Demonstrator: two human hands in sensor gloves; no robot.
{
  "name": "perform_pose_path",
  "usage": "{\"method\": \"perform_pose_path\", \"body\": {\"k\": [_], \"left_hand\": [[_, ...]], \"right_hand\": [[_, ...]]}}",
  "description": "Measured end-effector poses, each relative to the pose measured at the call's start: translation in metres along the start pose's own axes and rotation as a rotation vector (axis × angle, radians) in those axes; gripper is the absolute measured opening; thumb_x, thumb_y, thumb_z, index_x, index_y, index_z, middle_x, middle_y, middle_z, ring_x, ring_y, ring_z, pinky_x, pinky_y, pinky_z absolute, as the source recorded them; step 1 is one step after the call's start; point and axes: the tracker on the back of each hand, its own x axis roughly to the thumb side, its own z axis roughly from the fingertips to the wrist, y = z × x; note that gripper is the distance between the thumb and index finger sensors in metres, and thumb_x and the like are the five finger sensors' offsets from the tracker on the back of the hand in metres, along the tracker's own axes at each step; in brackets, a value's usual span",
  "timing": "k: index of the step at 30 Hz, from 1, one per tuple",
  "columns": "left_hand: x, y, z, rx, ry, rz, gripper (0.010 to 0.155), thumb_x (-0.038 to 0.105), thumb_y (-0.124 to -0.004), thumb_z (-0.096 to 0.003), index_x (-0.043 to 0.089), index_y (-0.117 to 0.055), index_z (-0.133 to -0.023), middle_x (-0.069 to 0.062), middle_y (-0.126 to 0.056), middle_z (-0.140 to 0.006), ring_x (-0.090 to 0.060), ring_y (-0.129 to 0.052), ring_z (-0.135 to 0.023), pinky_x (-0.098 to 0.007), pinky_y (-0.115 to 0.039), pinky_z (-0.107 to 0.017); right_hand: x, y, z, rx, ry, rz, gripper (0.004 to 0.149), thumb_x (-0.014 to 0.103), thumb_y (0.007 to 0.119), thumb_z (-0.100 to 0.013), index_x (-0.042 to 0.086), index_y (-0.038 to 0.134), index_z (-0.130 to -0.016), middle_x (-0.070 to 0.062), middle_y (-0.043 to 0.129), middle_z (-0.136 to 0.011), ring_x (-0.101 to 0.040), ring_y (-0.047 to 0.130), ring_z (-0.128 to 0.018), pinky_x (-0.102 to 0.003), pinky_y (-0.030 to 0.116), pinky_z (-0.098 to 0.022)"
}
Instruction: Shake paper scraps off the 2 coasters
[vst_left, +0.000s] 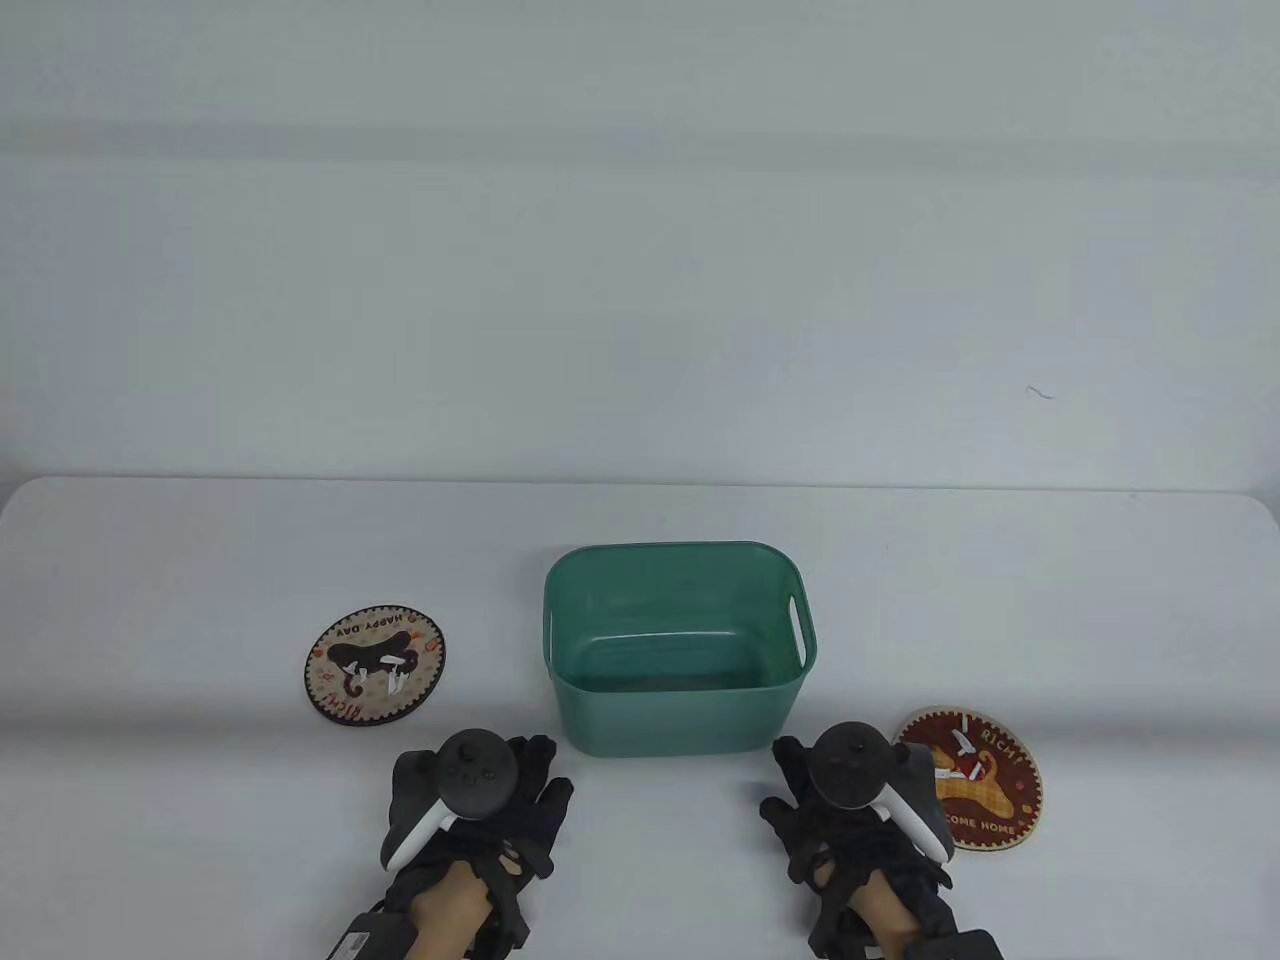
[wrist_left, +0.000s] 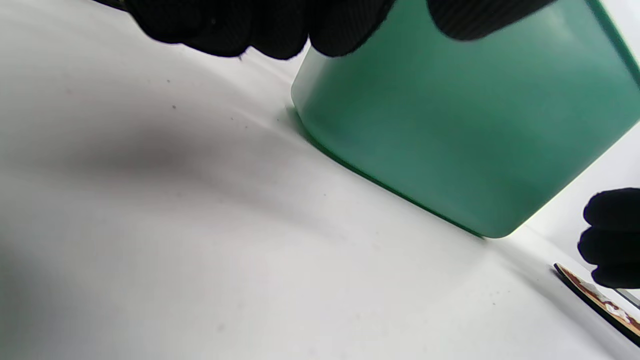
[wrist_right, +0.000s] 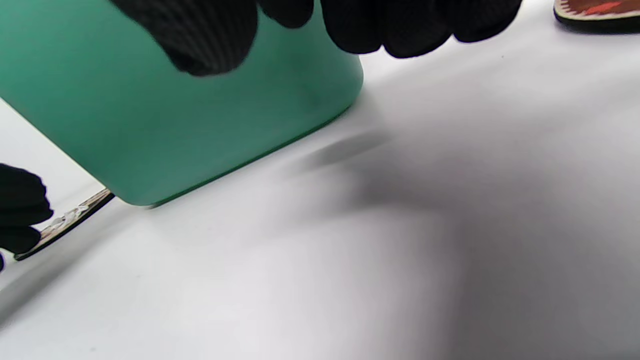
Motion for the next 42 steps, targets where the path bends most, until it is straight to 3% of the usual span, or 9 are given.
{"method": "perform_pose_path", "body": {"k": [32,37,42], "left_hand": [[0.0,0.005,0.002,-0.045,-0.021,0.073,0.065,0.052,-0.063,-0.0478,0.015,-0.055,-0.1,-0.018,-0.055,-0.102,-0.047,-0.06,-0.09,-0.053,-0.062,-0.063],[0.0,0.007,0.003,-0.045,-0.021,0.085,0.065,0.052,-0.063,-0.0479,0.015,-0.055,-0.1,-0.018,-0.055,-0.102,-0.047,-0.06,-0.09,-0.053,-0.062,-0.063],[-0.001,0.008,0.006,-0.038,-0.006,0.136,0.065,0.052,-0.063,-0.0481,0.014,-0.055,-0.1,-0.018,-0.056,-0.102,-0.047,-0.06,-0.09,-0.053,-0.062,-0.062]], "right_hand": [[0.0,-0.001,0.002,-0.006,-0.03,-0.048,0.062,0.041,0.071,-0.045,0.024,0.039,-0.096,-0.011,0.043,-0.1,-0.035,0.053,-0.091,-0.051,0.051,-0.065],[-0.005,-0.024,0.009,-0.097,-0.014,-0.077,0.063,0.043,0.072,-0.044,0.025,0.04,-0.096,-0.011,0.042,-0.101,-0.035,0.051,-0.091,-0.051,0.049,-0.066],[-0.037,-0.08,0.023,-0.331,0.118,-0.129,0.068,0.047,0.074,-0.043,0.025,0.039,-0.097,-0.011,0.039,-0.102,-0.036,0.048,-0.093,-0.052,0.048,-0.067]]}}
